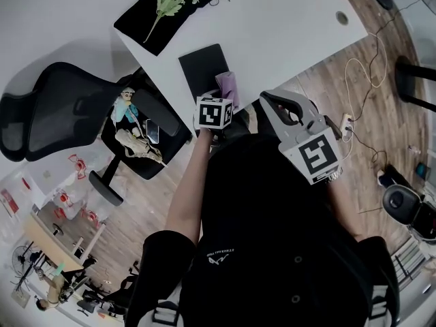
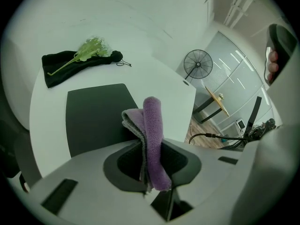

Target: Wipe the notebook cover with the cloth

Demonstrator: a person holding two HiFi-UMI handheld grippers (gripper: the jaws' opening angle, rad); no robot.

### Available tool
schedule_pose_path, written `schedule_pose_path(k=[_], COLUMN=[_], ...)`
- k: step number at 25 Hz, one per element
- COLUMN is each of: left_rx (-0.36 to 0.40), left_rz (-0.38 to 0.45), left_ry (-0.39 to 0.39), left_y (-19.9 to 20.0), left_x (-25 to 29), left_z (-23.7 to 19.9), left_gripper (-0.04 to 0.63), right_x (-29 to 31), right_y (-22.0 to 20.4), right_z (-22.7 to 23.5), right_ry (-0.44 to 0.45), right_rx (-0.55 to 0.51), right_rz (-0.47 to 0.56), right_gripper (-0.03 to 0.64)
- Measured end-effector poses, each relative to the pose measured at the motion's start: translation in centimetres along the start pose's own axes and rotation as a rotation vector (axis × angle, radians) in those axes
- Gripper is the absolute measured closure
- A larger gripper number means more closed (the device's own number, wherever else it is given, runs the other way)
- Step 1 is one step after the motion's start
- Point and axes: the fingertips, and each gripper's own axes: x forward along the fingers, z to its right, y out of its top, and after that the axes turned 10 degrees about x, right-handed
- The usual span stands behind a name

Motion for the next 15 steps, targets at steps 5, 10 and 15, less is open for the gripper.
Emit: schedule_pose_path(k=[5, 10, 15], left_rx=[-0.007, -0.016, -0.029], left_rz=[-0.005, -0.002, 0.000], left_ry=[0.010, 0.019, 0.027], left_y=[-0.6, -0.7, -1.2], left_x=[0.2, -0.2, -0.5], left_z=[-0.4, -0.8, -1.4], left_gripper=[0.508, 0.508, 0.508], right_x=[0.6, 0.9, 1.3], right_y=[0.0, 0.1, -0.1], right_z=[-0.4, -0.5, -0.7], right_ry=[0.019, 0.037, 0.047], right_rx=[-0.008, -0.007, -0.034], right_rz=[-0.008, -0.001, -0.019], right_gripper=[0.612, 0.612, 0.611])
